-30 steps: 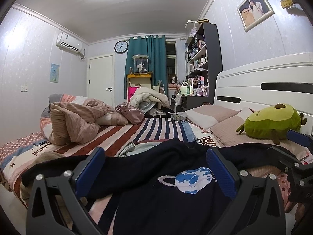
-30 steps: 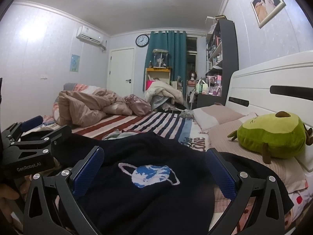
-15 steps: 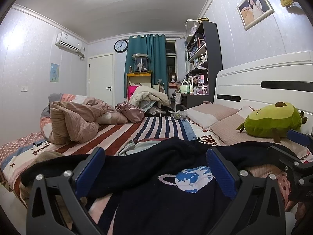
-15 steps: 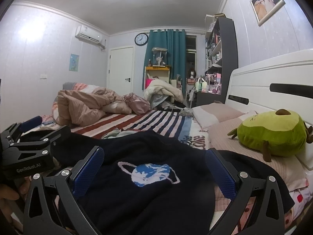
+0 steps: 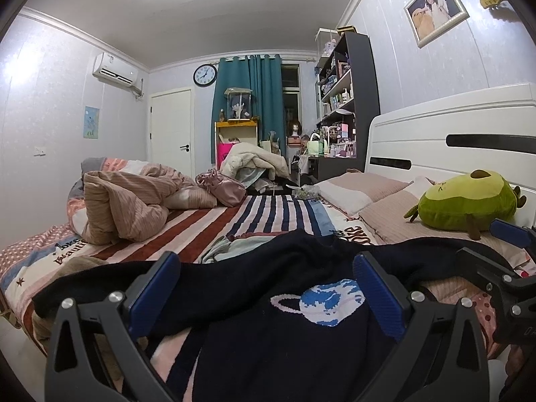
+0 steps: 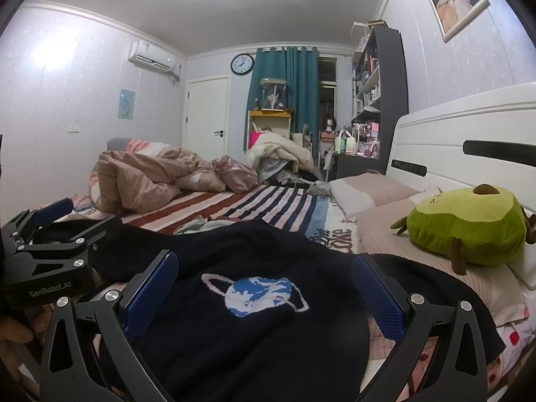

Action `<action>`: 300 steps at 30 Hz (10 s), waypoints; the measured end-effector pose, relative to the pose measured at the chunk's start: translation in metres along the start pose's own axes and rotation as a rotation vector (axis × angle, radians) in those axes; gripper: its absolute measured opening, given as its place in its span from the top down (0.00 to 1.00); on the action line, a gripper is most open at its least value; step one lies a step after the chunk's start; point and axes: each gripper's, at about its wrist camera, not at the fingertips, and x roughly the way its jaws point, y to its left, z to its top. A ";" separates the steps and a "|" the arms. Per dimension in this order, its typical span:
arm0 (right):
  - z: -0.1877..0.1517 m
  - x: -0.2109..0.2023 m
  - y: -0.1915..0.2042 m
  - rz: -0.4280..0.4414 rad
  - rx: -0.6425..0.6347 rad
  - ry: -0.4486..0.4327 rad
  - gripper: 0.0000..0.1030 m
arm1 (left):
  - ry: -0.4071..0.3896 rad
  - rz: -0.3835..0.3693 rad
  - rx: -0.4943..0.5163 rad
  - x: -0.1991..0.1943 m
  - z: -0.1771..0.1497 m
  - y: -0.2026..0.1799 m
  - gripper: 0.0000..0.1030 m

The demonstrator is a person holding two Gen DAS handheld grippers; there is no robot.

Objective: Fold small clothes

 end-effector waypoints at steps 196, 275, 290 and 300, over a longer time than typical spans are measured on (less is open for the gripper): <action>-0.141 0.028 -0.307 -0.538 0.338 0.379 0.23 | 0.393 -0.403 0.014 0.121 -0.043 -0.069 0.21; -0.037 0.128 -0.035 0.583 0.427 0.411 0.93 | 0.282 -0.313 -0.111 0.058 -0.050 0.066 0.15; -0.090 0.151 0.029 0.562 0.341 0.625 0.51 | 0.423 -0.389 -0.186 0.084 -0.102 0.089 0.14; -0.091 0.092 -0.064 0.346 0.390 0.494 0.42 | 0.617 -0.482 -0.278 0.125 -0.147 0.042 0.54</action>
